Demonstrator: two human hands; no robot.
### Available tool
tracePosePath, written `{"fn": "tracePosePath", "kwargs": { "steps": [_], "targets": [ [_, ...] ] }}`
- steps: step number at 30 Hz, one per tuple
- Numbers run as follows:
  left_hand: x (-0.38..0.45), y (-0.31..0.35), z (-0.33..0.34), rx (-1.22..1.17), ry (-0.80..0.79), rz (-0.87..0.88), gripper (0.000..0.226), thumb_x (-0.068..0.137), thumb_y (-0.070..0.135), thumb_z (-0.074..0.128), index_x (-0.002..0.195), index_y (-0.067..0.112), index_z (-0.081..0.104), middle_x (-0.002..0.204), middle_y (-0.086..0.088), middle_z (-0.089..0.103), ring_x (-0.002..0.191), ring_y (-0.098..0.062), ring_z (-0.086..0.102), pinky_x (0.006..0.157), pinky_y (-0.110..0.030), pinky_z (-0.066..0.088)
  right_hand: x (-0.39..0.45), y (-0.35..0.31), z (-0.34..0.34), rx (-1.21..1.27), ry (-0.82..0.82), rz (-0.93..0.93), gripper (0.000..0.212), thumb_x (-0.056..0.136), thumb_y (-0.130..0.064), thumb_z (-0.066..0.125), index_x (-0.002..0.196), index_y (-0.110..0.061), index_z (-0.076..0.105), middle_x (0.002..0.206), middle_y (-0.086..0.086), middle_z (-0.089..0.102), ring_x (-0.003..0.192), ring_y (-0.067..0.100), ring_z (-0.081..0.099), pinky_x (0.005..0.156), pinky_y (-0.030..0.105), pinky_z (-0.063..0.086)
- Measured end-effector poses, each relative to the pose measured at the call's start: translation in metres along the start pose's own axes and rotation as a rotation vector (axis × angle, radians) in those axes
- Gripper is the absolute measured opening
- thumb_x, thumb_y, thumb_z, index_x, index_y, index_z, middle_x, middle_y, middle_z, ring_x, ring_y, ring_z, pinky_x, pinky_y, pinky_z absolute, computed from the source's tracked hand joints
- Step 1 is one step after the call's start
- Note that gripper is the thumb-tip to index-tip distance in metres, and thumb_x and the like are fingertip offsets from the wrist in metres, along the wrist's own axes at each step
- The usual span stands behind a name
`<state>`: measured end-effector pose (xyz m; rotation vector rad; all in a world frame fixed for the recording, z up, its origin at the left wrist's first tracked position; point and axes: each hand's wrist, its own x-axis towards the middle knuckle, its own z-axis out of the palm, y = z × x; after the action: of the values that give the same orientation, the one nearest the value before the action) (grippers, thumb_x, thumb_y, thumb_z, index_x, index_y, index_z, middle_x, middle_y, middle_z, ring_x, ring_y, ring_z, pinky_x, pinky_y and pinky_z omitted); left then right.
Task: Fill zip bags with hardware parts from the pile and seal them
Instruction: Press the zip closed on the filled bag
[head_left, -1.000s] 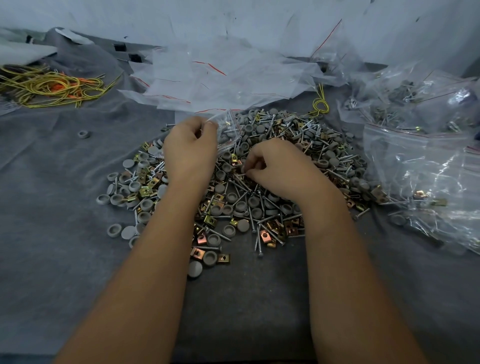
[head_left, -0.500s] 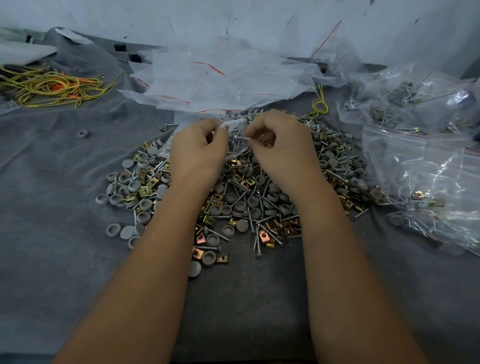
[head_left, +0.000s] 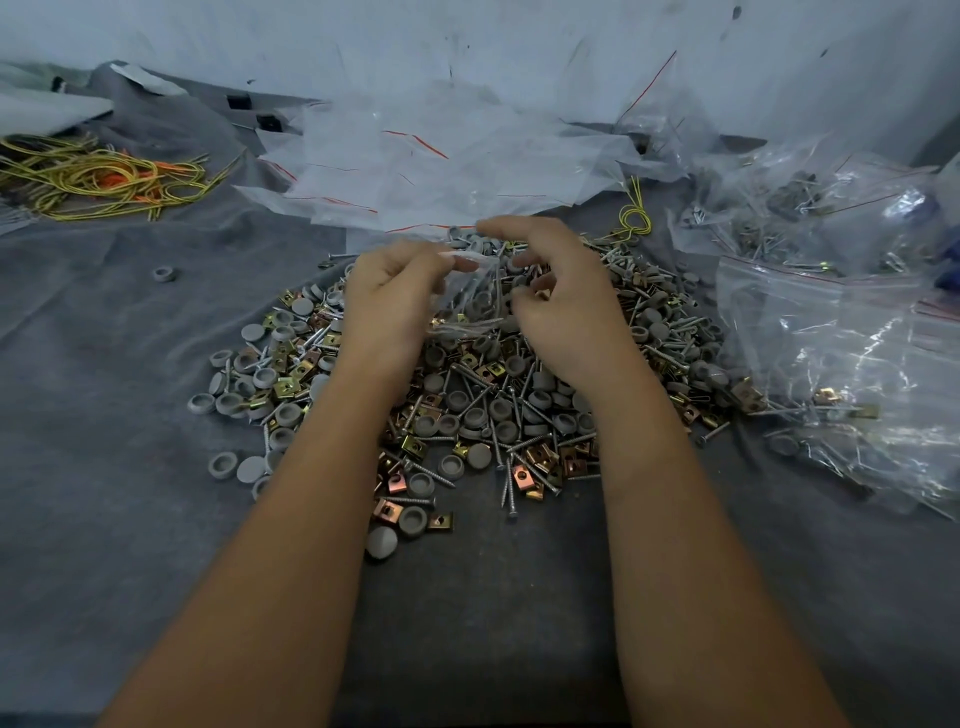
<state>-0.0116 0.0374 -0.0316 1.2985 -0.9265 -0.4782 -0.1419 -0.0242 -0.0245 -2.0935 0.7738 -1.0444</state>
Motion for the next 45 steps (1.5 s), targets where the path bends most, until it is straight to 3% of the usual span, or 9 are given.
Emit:
{"fn": "tracePosePath", "kwargs": {
  "steps": [6, 9, 14, 17, 23, 26, 31, 38, 45],
  "targets": [
    [0.002, -0.004, -0.006, -0.139, -0.062, -0.104, 0.023, 0.091, 0.009, 0.053, 0.088, -0.011, 0.064, 0.054, 0.004, 0.048, 0.043, -0.008, 0.045, 0.043, -0.016, 0.035, 0.001, -0.003, 0.004, 0.113, 0.011, 0.013, 0.023, 0.081, -0.015, 0.075, 0.095, -0.033, 0.070, 0.107, -0.013, 0.066, 0.099, 0.005, 0.061, 0.082, 0.024, 0.045],
    [0.004, -0.005, -0.008, -0.148, -0.129, -0.104, 0.026, 0.088, 0.019, 0.053, 0.094, 0.010, 0.076, 0.057, 0.007, 0.053, 0.051, -0.011, 0.050, 0.046, -0.020, 0.040, 0.001, -0.004, 0.005, 0.135, 0.043, 0.002, 0.021, 0.084, -0.015, 0.073, 0.082, -0.036, 0.067, 0.095, -0.014, 0.067, 0.090, 0.005, 0.063, 0.078, 0.033, 0.052],
    [0.005, -0.002, -0.008, -0.220, -0.154, -0.097, 0.040, 0.077, 0.057, 0.053, 0.097, 0.030, 0.075, 0.082, 0.006, 0.070, 0.077, -0.017, 0.066, 0.060, -0.028, 0.049, 0.003, -0.002, 0.003, 0.214, 0.263, 0.095, 0.016, 0.087, -0.013, 0.069, 0.080, -0.026, 0.065, 0.079, -0.004, 0.070, 0.076, 0.009, 0.066, 0.068, 0.019, 0.053],
    [0.003, 0.000, -0.006, -0.085, -0.144, -0.059, 0.027, 0.077, 0.053, 0.060, 0.090, 0.036, 0.075, 0.091, 0.013, 0.074, 0.089, -0.004, 0.067, 0.079, -0.026, 0.048, 0.004, 0.000, -0.001, 0.332, 0.411, 0.175, 0.014, 0.088, -0.011, 0.068, 0.080, -0.023, 0.065, 0.072, -0.007, 0.069, 0.070, 0.004, 0.066, 0.066, 0.017, 0.053],
    [-0.006, 0.001, -0.002, 0.174, -0.318, 0.107, 0.029, 0.079, 0.045, 0.072, 0.107, 0.039, 0.069, 0.104, 0.025, 0.070, 0.101, 0.006, 0.062, 0.088, -0.016, 0.046, 0.006, 0.002, -0.004, 0.517, 0.548, 0.272, 0.008, 0.087, -0.012, 0.070, 0.081, -0.015, 0.066, 0.065, -0.007, 0.068, 0.065, 0.006, 0.065, 0.065, 0.019, 0.052],
    [-0.009, 0.003, 0.006, 0.151, -0.267, 0.268, 0.014, 0.094, 0.024, 0.064, 0.098, 0.036, 0.069, 0.090, 0.032, 0.068, 0.092, 0.015, 0.061, 0.080, -0.003, 0.041, 0.007, -0.001, -0.004, 0.591, 0.550, 0.258, 0.007, 0.087, -0.007, 0.069, 0.082, -0.011, 0.066, 0.063, -0.006, 0.067, 0.063, 0.005, 0.064, 0.063, 0.017, 0.051],
    [-0.006, 0.000, 0.000, -0.029, -0.117, 0.135, 0.017, 0.100, 0.024, 0.054, 0.103, 0.027, 0.071, 0.080, 0.012, 0.073, 0.074, 0.003, 0.064, 0.067, -0.006, 0.047, 0.005, -0.004, -0.007, 0.557, 0.483, 0.126, 0.020, 0.083, 0.000, 0.071, 0.079, -0.019, 0.068, 0.068, -0.004, 0.066, 0.063, 0.007, 0.061, 0.064, 0.020, 0.051],
    [0.003, 0.004, -0.007, -0.473, 0.087, 0.039, 0.005, 0.074, 0.024, 0.075, 0.076, 0.022, 0.079, 0.070, 0.008, 0.070, 0.063, -0.005, 0.060, 0.060, -0.021, 0.051, 0.003, -0.007, -0.007, 0.619, 0.384, 0.088, 0.016, 0.086, -0.005, 0.070, 0.082, -0.021, 0.071, 0.060, -0.008, 0.065, 0.055, 0.004, 0.057, 0.060, 0.017, 0.048],
    [0.001, 0.004, -0.006, -0.406, 0.104, 0.019, 0.010, 0.082, 0.027, 0.070, 0.089, 0.021, 0.072, 0.067, 0.009, 0.061, 0.055, -0.003, 0.045, 0.048, -0.016, 0.040, 0.002, -0.006, -0.007, 0.631, 0.354, 0.116, 0.012, 0.088, -0.012, 0.069, 0.082, -0.021, 0.073, 0.059, -0.009, 0.061, 0.058, 0.005, 0.053, 0.063, 0.020, 0.047]
  ]
}}
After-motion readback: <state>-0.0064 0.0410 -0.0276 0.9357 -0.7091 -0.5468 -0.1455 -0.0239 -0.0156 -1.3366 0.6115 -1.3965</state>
